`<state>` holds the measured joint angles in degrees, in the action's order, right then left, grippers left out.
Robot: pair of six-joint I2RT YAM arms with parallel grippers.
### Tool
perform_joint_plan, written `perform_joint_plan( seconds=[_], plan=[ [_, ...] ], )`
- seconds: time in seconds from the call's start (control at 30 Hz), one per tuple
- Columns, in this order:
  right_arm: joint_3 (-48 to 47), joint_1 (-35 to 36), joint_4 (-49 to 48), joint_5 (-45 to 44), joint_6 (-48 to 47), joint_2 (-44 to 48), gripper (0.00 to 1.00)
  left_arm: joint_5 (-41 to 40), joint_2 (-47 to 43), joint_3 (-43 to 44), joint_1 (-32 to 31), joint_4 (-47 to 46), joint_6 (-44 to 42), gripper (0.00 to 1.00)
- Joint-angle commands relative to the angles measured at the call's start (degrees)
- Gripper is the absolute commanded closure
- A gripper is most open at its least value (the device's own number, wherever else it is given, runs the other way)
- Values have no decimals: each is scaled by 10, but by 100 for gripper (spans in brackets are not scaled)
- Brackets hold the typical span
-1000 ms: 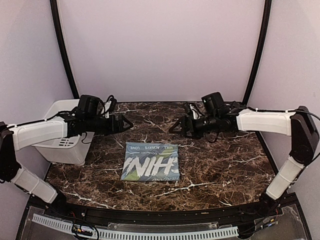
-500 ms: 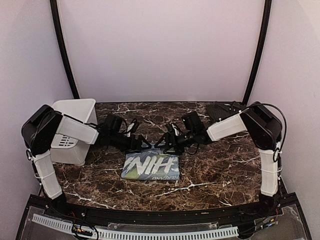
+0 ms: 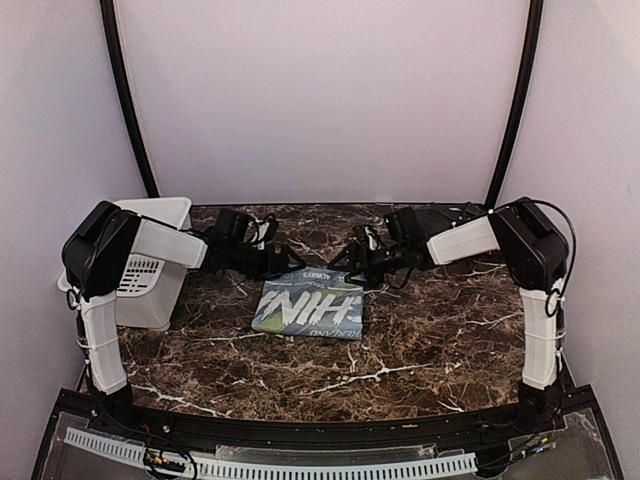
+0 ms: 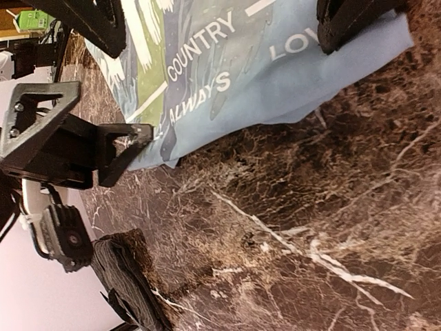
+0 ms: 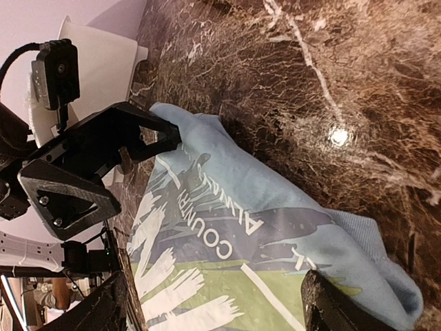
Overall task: Fold and stack the mixed laundry pile
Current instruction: Move the square-folded T-shirt to the center of the board, then smooth out the square-folded T-shirt at the center of the board.
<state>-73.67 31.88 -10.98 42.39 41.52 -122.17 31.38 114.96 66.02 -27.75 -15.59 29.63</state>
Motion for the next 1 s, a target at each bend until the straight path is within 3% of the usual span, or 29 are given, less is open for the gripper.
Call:
perform_joint_plan(
  seconds=[0.0, 0.23, 0.43, 0.7, 0.97],
  plan=[
    [22, 2, 45, -9, -40, 120, 16, -50, -88, 23, -2, 115, -63, 2],
    [117, 64, 20, 18, 5, 205, 18, -74, -177, -45, -64, 140, -76, 1],
    [193, 122, -103, 39, 93, 167, 19, -73, -172, -118, -104, 107, -56, 1],
    [253, 99, -150, 25, 106, 99, 24, -97, -143, -163, -105, 70, -17, 1],
    [273, 62, -102, 6, 79, 136, 24, -131, -208, -163, -104, 126, -27, 2]
  ],
)
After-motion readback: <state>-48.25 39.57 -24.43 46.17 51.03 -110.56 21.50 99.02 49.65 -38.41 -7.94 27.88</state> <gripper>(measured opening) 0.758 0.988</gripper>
